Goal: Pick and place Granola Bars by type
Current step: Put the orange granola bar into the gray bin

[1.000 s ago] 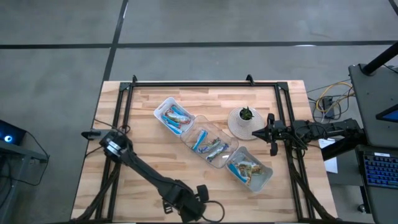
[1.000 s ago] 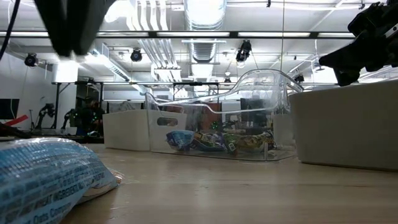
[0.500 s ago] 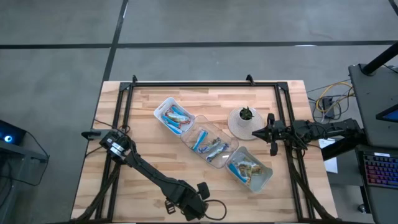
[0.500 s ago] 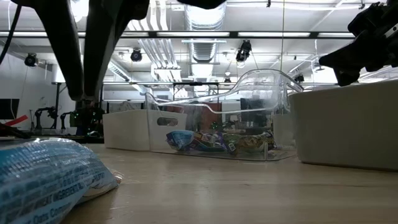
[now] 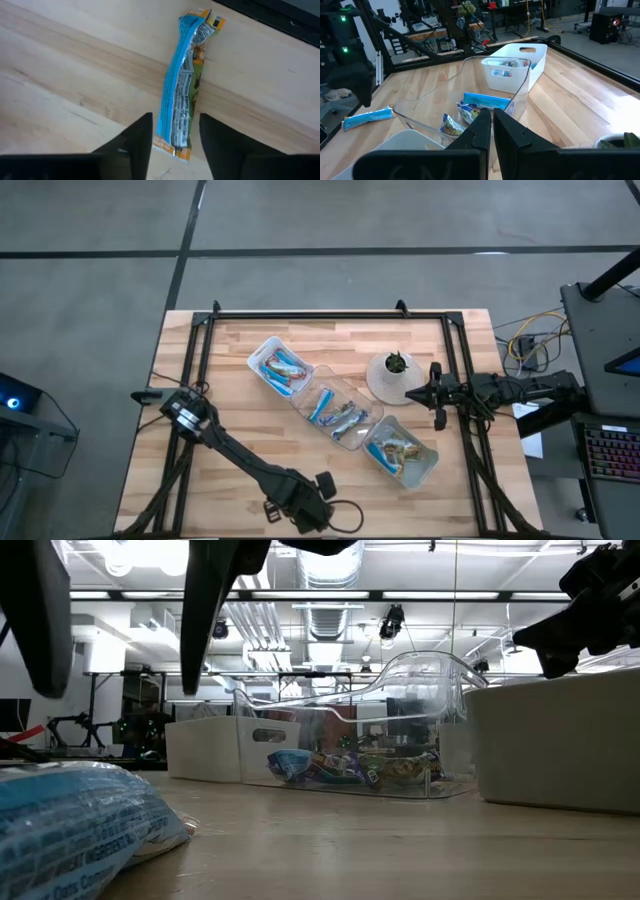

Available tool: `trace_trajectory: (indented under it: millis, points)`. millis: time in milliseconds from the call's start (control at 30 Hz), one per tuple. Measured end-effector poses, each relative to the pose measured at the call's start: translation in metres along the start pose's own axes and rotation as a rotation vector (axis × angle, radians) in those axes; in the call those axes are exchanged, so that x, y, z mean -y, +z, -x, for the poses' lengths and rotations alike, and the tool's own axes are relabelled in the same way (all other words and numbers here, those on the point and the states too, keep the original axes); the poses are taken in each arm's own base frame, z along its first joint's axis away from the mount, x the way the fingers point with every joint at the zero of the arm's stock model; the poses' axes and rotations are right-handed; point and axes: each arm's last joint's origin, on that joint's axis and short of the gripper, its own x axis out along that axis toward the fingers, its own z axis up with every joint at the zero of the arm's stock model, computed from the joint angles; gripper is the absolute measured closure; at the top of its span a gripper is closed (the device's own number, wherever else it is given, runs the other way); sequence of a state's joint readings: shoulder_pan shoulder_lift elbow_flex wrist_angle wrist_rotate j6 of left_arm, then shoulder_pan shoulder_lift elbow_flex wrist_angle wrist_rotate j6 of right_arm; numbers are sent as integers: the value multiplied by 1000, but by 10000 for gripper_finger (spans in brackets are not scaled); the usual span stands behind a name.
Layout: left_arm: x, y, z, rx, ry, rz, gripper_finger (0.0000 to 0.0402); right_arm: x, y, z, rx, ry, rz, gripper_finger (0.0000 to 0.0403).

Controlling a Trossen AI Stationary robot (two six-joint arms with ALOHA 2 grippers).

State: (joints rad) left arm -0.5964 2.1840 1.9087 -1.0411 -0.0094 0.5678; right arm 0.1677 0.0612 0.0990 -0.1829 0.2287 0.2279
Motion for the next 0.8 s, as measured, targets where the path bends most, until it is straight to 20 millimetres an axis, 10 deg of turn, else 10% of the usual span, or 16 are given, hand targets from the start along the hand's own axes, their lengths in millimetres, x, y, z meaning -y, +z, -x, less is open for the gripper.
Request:
trace_trajectory:
  millis: [800]
  points:
    - [17, -19, 16, 34, 18, -8, 234, 0, 0, 0, 0, 0, 0, 390]
